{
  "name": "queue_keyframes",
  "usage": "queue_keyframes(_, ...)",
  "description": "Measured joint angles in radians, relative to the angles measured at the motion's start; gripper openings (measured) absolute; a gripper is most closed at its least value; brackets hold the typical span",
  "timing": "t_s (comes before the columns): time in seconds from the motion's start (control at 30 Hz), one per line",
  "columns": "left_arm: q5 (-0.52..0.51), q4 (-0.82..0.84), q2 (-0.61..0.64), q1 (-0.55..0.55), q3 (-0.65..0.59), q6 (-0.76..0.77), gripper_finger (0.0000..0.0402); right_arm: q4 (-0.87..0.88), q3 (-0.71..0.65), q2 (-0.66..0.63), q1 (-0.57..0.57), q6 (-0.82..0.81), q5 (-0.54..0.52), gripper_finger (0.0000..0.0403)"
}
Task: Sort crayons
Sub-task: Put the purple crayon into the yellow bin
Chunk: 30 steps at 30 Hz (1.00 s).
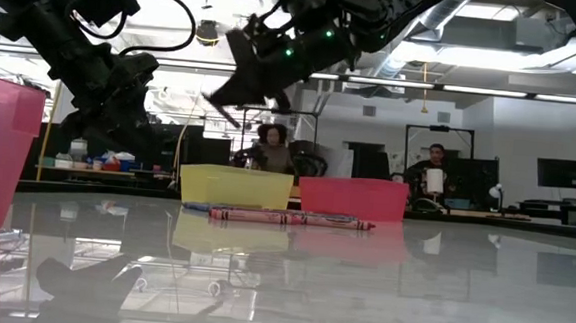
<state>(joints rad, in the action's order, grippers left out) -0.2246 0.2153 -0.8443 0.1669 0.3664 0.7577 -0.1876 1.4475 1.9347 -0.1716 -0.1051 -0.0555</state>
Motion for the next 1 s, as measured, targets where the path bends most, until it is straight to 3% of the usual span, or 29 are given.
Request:
queue_keyframes(0.6, -0.014, 0.005, 0.000, 0.000, 0.000, 0.017, 0.0133, -0.149, 0.002, 0.049, -0.139, 0.022, 0.009, 0.0002)
queue_keyframes(1.0, -0.050, 0.008, 0.000, 0.000, 0.000, 0.033, 0.0133, -0.115, 0.001, 0.084, -0.180, 0.000, -0.017, 0.0027)
